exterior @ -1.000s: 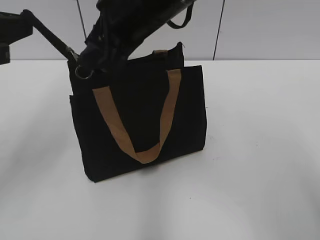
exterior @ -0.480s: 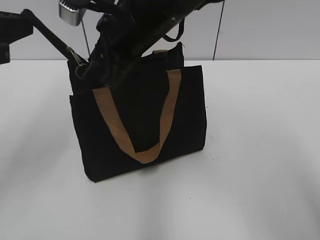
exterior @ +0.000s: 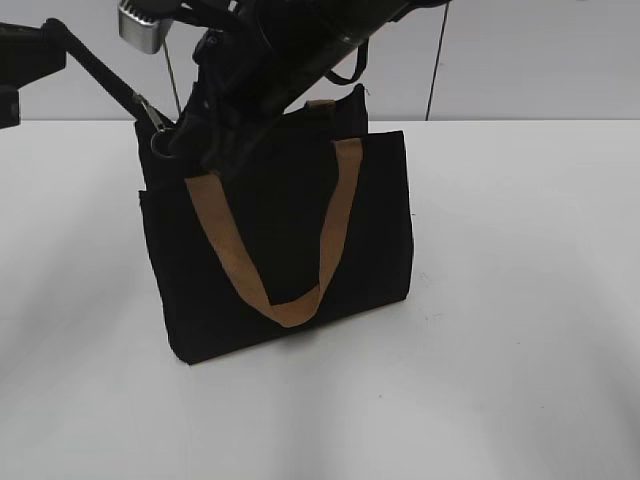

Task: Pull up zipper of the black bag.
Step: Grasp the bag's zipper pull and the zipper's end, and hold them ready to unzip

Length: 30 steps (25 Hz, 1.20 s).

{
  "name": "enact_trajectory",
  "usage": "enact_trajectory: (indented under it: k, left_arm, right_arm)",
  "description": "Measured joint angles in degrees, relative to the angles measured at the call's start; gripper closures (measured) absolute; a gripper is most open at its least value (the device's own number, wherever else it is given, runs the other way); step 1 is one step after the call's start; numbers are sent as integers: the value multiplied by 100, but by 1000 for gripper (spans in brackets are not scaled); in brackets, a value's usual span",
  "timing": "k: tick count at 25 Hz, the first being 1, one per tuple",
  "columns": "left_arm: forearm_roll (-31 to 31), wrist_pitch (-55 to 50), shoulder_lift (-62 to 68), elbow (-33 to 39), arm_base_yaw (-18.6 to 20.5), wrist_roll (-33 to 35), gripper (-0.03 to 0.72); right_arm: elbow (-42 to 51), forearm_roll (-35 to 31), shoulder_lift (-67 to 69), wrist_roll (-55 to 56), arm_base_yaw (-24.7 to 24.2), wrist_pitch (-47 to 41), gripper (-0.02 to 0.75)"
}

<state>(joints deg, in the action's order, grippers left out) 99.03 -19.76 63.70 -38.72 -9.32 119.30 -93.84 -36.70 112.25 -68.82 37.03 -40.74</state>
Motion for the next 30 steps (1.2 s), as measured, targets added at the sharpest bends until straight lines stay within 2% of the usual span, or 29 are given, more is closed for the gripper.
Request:
enact_trajectory:
  k: [6, 14, 21, 30]
  left_arm:
    - [-1, 38, 0, 0, 0, 0, 671]
    - [-11, 45, 0, 0, 0, 0, 671]
    - [-509, 117, 0, 0, 0, 0, 671]
    - [-590, 1259, 0, 355, 0, 0, 671]
  right_arm:
    - [0, 6, 0, 0, 0, -6, 735]
    - [0, 1, -53, 0, 0, -211, 739]
    - [0, 1, -57, 263, -7, -473, 739]
    - [-4, 7, -89, 706, -183, -473, 739]
